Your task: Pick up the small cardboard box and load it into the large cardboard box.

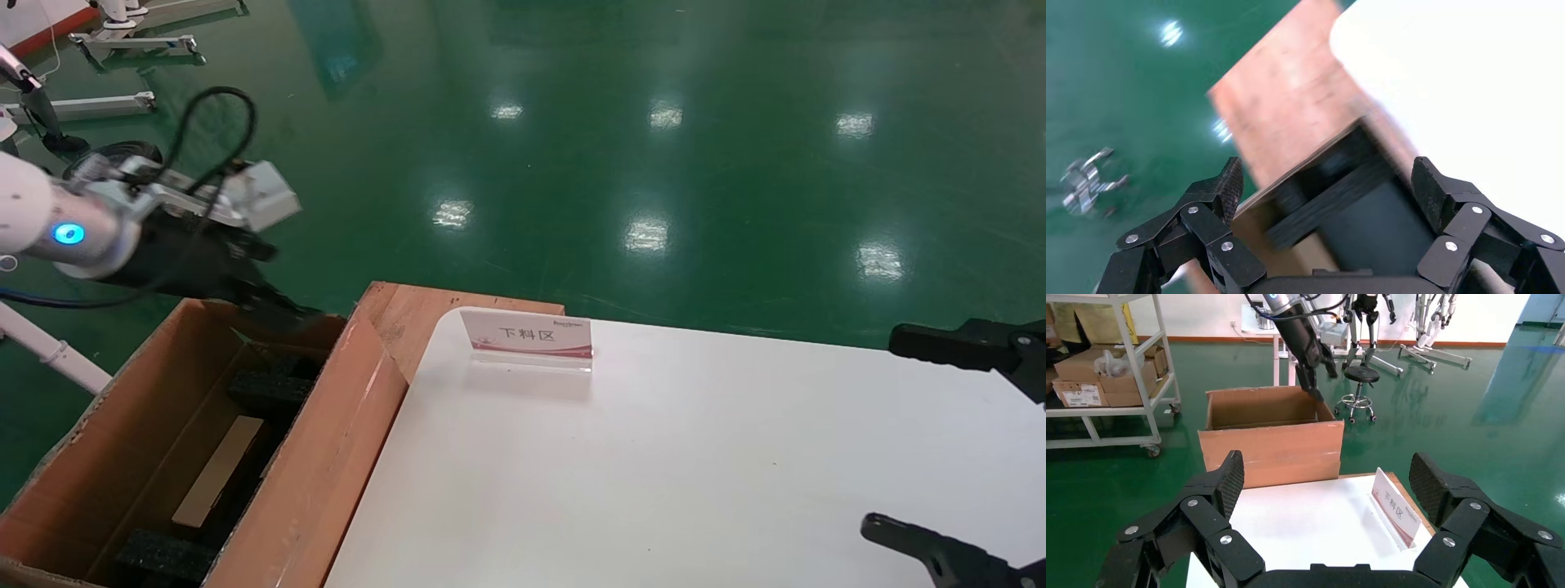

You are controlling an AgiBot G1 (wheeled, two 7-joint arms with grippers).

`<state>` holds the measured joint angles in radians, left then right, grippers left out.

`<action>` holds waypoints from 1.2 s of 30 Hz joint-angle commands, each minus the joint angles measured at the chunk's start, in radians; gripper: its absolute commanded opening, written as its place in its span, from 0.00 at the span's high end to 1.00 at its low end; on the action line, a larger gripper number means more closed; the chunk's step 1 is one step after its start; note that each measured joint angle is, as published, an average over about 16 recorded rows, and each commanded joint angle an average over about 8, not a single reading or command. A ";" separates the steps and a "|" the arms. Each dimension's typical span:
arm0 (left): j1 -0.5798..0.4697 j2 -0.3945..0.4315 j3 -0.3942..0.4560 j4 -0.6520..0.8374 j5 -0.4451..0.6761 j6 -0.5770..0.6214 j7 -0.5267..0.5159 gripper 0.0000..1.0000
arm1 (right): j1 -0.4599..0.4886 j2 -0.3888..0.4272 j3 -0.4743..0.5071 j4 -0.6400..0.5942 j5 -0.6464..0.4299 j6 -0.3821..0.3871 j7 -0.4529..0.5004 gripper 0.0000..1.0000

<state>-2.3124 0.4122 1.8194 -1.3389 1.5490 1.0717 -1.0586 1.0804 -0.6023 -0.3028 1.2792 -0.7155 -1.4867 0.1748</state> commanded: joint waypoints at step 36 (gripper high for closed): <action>0.912 0.147 -1.134 0.040 -0.603 0.312 0.641 0.00 | -0.003 -0.004 0.011 0.002 -0.007 -0.004 0.006 0.00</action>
<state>-1.4644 0.5485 0.7646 -1.3014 0.9884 1.3621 -0.4620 1.0777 -0.6061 -0.2927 1.2812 -0.7222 -1.4903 0.1803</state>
